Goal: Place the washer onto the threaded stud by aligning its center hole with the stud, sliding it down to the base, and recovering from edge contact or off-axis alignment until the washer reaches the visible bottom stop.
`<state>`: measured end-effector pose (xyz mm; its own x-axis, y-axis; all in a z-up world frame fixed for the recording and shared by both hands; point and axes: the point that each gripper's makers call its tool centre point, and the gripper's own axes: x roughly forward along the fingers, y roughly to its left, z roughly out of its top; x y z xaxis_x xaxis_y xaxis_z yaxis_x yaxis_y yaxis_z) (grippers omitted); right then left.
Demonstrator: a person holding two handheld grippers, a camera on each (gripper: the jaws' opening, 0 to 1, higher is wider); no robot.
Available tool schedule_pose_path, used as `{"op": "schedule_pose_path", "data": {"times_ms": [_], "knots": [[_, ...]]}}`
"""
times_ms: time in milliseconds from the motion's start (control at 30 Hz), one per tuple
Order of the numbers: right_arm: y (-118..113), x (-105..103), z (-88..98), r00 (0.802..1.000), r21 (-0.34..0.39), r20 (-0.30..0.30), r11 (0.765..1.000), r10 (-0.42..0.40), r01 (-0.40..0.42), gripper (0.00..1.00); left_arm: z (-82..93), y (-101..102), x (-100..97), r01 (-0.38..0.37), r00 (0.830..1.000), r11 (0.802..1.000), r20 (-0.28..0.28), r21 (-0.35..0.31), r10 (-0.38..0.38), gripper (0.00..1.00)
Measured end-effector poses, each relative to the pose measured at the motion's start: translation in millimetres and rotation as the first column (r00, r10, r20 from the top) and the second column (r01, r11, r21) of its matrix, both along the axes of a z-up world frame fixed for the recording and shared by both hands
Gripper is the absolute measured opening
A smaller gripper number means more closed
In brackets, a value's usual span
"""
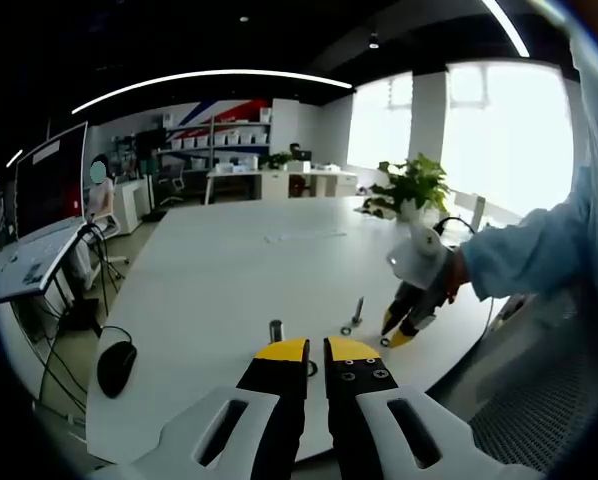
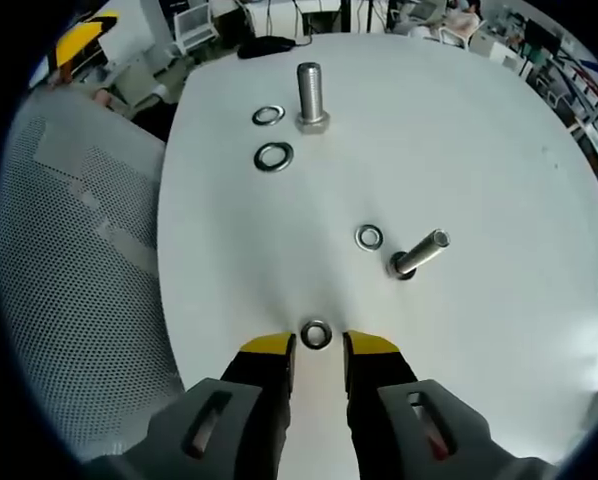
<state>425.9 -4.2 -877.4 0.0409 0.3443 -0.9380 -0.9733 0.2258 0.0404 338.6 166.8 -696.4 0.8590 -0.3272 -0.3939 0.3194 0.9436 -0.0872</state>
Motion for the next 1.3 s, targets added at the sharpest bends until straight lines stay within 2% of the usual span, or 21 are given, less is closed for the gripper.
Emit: {"op": "schedule_pose_path", "data": {"times_ms": [100, 167, 667, 1300], "knots": [[0, 2, -0.3, 1.0, -0.005, 0.008, 1.0, -0.008, 0.008, 0.17, -0.1, 0, 0.1, 0.0, 1.0, 1.0, 0.0, 0.0, 0.0, 0.04], [0, 1, -0.5, 1.0, -0.014, 0.027, 1.0, 0.015, -0.015, 0.16, -0.1, 0, 0.1, 0.0, 1.0, 1.0, -0.001, 0.0, 0.0, 0.04], [-1, 5, 0.9, 0.998, -0.025, 0.053, 0.999, 0.026, -0.024, 0.15, 0.2, 0, 0.0, 0.0, 1.0, 1.0, 0.0, 0.001, 0.0, 0.04], [0, 25, 35.2, 0.995, 0.051, 0.097, 0.998, -0.03, 0.026, 0.15, -0.8, -1, 0.1, 0.005, 1.0, 1.0, -0.006, 0.003, -0.005, 0.04]]}}
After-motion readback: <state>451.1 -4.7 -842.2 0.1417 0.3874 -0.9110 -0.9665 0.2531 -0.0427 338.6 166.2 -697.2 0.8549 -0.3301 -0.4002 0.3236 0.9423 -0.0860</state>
